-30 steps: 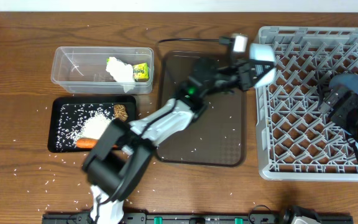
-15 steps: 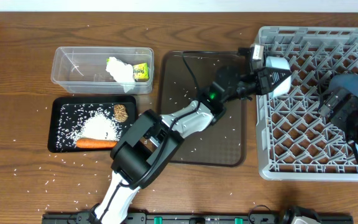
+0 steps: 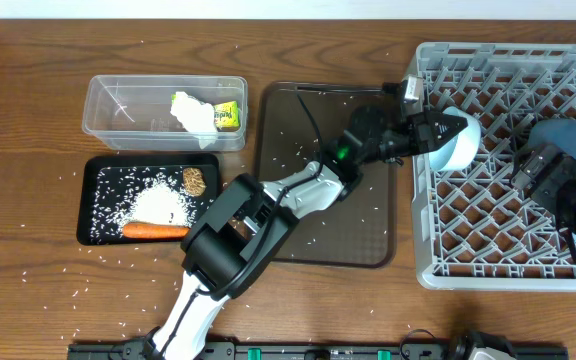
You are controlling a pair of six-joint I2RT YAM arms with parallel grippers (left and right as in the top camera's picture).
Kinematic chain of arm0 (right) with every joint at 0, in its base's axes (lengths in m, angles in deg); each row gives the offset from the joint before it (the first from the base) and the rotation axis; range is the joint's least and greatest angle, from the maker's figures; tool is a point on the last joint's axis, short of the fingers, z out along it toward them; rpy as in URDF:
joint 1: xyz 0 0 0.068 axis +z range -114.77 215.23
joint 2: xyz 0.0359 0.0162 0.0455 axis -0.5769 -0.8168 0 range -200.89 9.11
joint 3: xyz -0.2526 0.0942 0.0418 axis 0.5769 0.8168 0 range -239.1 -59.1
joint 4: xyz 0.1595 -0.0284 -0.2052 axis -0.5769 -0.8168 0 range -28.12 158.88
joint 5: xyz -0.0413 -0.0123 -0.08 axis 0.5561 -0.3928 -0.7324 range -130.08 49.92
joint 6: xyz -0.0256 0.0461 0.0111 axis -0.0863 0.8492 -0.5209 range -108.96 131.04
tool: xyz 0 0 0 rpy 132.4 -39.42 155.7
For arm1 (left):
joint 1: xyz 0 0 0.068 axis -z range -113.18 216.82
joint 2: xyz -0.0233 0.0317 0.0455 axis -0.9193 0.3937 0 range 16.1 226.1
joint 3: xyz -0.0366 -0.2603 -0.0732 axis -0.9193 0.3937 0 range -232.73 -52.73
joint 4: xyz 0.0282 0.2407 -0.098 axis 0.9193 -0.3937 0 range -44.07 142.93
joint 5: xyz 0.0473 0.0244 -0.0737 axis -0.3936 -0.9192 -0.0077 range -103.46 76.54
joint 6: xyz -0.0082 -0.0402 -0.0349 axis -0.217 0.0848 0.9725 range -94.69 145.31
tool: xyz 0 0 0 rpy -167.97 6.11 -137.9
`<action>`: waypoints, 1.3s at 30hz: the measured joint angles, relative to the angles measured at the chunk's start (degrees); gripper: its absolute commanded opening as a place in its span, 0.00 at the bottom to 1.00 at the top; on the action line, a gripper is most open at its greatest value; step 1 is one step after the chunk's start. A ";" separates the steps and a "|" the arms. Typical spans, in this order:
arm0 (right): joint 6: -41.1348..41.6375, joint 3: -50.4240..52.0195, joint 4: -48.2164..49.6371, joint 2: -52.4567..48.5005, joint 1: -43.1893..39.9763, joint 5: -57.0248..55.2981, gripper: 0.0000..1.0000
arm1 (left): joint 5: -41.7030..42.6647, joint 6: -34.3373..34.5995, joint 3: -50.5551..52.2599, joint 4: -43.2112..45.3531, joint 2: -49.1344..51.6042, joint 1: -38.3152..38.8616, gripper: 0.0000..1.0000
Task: Sort waste into correct bins and load items into the dishwasher rack
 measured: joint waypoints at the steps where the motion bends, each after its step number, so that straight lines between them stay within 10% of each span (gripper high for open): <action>1: 0.00 0.00 -0.02 -0.02 0.00 -0.07 0.95 | 0.59 0.04 0.00 -1.22 0.00 -0.35 0.40; 12: -0.04 0.00 0.00 -0.02 0.00 -1.36 0.95 | 7.04 0.02 -0.26 -3.63 0.00 -5.22 0.50; 26: -0.09 0.00 -0.07 -0.02 0.00 -2.01 0.95 | 11.72 -5.57 -0.28 -5.16 0.00 -8.26 0.99; 39: -0.33 0.00 -0.02 -0.02 0.00 -2.14 0.95 | 15.78 -7.08 -0.28 -6.54 0.00 -17.44 0.98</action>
